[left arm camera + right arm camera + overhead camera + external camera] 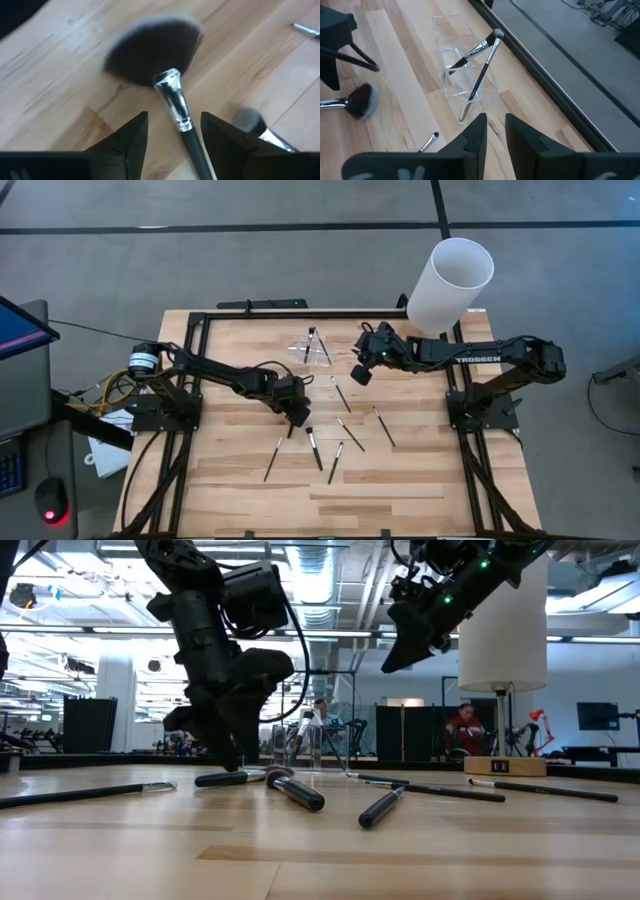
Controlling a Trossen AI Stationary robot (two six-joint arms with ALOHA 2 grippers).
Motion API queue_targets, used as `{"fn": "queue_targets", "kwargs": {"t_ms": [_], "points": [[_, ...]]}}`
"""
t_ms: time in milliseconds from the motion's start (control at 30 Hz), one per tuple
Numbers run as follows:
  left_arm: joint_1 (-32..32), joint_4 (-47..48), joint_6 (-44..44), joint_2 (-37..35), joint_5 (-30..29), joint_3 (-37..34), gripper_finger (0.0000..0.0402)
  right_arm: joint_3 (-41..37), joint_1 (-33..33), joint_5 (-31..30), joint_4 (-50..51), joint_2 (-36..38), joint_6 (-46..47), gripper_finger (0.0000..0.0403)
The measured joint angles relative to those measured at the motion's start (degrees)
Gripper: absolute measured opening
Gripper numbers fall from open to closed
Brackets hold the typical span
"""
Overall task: Pick & Place Makeup Supplies
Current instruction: Put the makeup brush into the transparent organizer
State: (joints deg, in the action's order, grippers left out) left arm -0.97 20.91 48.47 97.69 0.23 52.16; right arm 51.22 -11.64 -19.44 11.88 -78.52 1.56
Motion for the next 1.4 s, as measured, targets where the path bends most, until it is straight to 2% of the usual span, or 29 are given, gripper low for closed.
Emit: {"fn": "queue_targets", "kwargs": {"t_ms": [400,667,933,1400], "points": [[-0.2,-1.8,-0.8,0.1,-0.2,1.4,0.0179,0.0,0.0,0.0,-0.3,0.0,0.0,0.0061],[-0.5,6.7,-1.5,0.1,-2.6,4.8,0.0174,0.0,0.0,0.0,-0.3,0.0,0.0,0.0061],[-0.6,7.0,-1.3,0.2,-3.7,6.4,0.0160,0.0,0.0,0.0,-0.4,0.0,0.0,0.0061],[-0.3,6.0,-2.8,6.6,-1.7,6.5,0.0159,0.0,0.0,0.0,-0.2,0.0,0.0,0.0061]]}}
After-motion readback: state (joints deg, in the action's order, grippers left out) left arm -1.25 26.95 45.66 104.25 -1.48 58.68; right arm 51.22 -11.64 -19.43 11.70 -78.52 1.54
